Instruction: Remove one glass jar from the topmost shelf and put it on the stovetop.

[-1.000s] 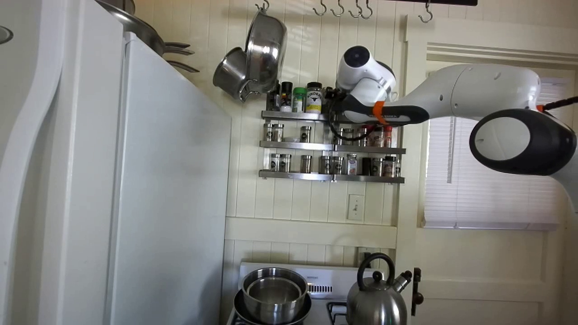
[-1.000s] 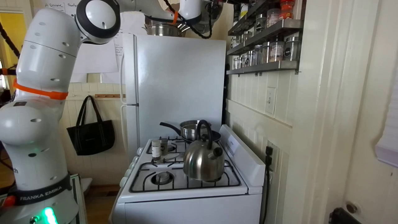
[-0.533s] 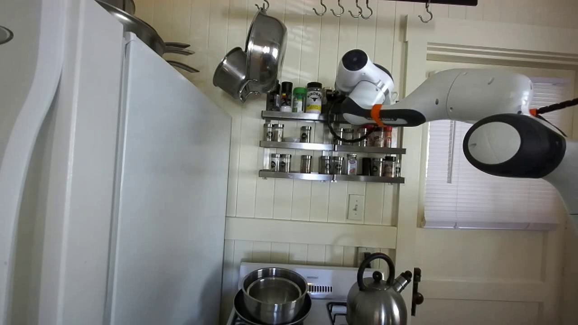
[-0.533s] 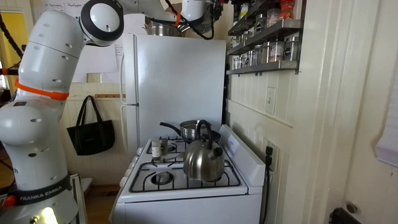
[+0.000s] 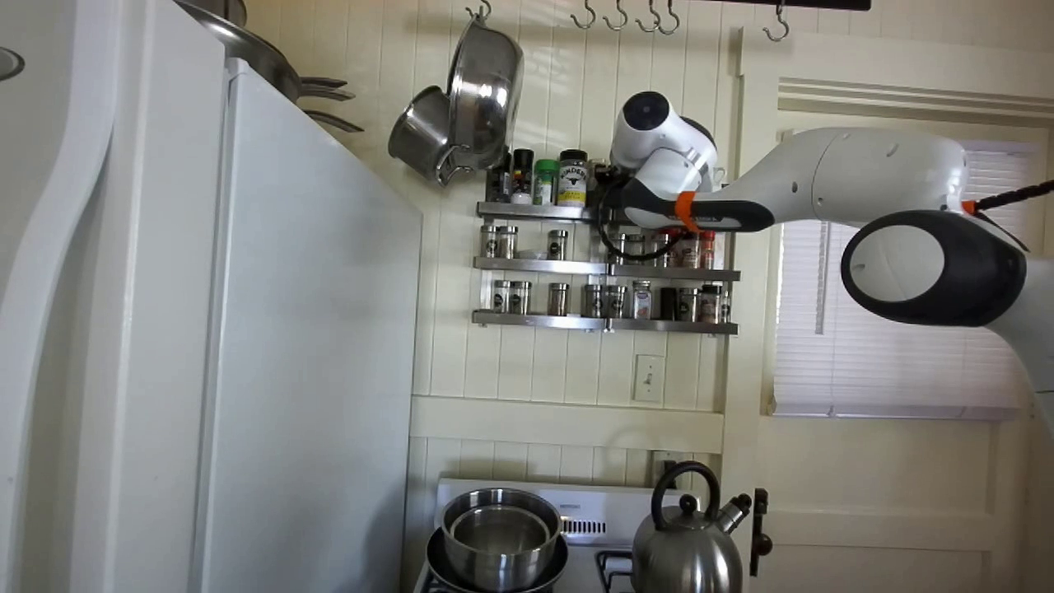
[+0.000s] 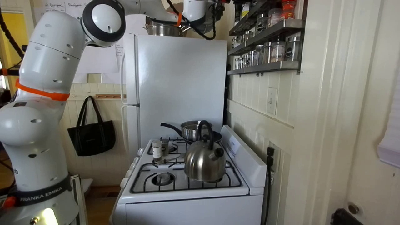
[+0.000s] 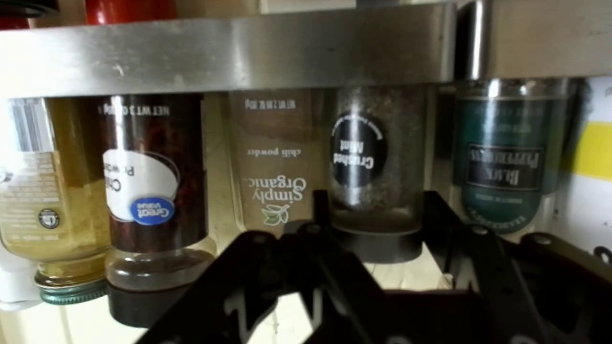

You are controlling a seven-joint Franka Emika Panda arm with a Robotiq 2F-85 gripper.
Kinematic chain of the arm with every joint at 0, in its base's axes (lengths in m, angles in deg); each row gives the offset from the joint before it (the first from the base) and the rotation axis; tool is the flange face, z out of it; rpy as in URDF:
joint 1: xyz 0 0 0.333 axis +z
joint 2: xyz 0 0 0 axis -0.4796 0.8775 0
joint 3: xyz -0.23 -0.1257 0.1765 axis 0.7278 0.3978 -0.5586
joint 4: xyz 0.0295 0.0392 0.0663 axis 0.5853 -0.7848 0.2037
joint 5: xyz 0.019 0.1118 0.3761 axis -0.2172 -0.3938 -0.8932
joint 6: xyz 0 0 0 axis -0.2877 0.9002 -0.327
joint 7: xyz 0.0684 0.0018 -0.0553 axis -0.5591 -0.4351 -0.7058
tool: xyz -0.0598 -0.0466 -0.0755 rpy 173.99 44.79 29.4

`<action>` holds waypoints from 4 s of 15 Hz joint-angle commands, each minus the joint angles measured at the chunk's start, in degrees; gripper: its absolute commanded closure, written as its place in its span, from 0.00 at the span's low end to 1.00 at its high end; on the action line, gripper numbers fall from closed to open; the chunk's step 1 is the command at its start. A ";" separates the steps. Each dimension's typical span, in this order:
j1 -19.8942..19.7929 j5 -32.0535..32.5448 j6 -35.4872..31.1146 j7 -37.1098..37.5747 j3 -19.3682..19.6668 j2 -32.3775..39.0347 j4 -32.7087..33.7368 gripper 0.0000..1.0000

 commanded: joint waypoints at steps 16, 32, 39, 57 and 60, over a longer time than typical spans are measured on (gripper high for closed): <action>4.84 5.57 8.11 -0.14 0.65 0.19 6.30 0.75; 0.92 -31.63 12.17 -24.07 -7.75 -21.93 -17.65 0.75; 3.48 -28.28 11.47 -18.77 -9.44 -32.43 -37.31 0.75; 6.33 10.36 9.41 22.13 -11.92 -46.12 -75.52 0.75; 7.12 10.80 9.28 22.64 -11.04 -45.99 -76.09 0.50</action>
